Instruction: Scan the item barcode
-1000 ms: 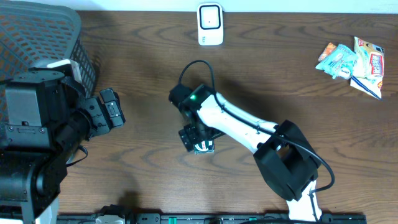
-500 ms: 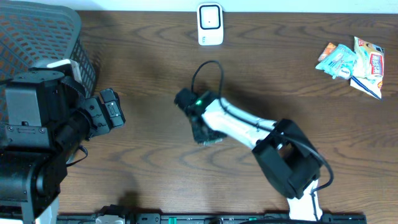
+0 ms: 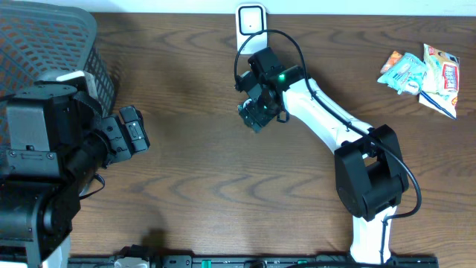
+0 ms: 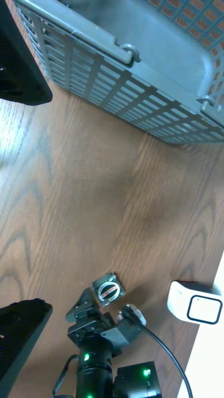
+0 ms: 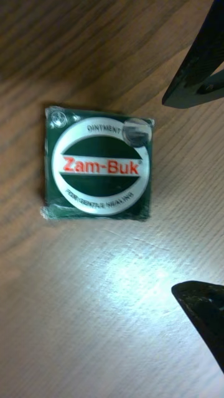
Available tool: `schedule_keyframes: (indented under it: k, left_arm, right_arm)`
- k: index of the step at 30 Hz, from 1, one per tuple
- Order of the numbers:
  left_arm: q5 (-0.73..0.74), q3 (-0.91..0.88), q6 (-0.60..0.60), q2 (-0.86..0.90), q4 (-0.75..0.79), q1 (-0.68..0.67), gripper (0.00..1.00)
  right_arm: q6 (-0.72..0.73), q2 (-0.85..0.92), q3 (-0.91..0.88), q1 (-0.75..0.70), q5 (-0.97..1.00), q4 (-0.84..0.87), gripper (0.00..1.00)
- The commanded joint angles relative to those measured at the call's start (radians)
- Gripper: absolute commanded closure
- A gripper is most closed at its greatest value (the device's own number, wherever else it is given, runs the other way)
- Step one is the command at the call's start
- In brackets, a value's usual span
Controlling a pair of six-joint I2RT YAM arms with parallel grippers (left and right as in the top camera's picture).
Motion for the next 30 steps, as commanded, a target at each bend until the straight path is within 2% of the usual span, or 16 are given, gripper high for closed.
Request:
schedule_keyframes:
  k: [1,5,7,10,12,15,17,24,29,30]
  left_arm:
    - [-0.005,0.007,0.002,-0.002,-0.003,0.002,0.03]
    - [-0.006,0.007,0.002,-0.002,-0.003,0.002,0.02]
    - [-0.005,0.007,0.002,-0.002,-0.003,0.002,0.02]
    - [-0.005,0.007,0.002,-0.002,-0.003,0.002,0.02]
    - [-0.005,0.007,0.002,-0.002,-0.003,0.002,0.02]
    - [-0.005,0.007,0.002,-0.002,-0.003,0.002,0.02]
    - [-0.005,0.007,0.002,-0.002,-0.003,0.002,0.02]
    - [-0.005,0.007,0.002,-0.002,-0.003,0.002,0.02]
    - [-0.005,0.007,0.002,-0.002,-0.003,0.002,0.02]
    - [-0.005,0.007,0.002,-0.002,-0.003,0.002,0.02]
  right_arm:
    - [0.011,-0.002,0.002,-0.008,-0.026,0.005,0.18]
    - [0.592,-0.002,0.002,-0.006,-0.025,0.080,0.18]
    - [0.859,-0.002,0.002,-0.004,-0.018,0.108,0.06]
    - [1.167,-0.001,0.002,0.005,0.045,0.107,0.01]
    - [1.353,0.013,0.002,0.021,0.159,0.104,0.01]
    - [1.479,0.052,0.002,0.037,0.237,0.108,0.01]
    - [1.514,0.079,0.002,0.037,0.237,0.116,0.01]
    - [1.533,0.158,0.002,0.031,0.177,0.160,0.01]
    - [1.476,0.161,0.002,0.030,0.176,0.163,0.34]
    - [1.452,0.161,0.002,0.029,0.163,0.163,0.36]
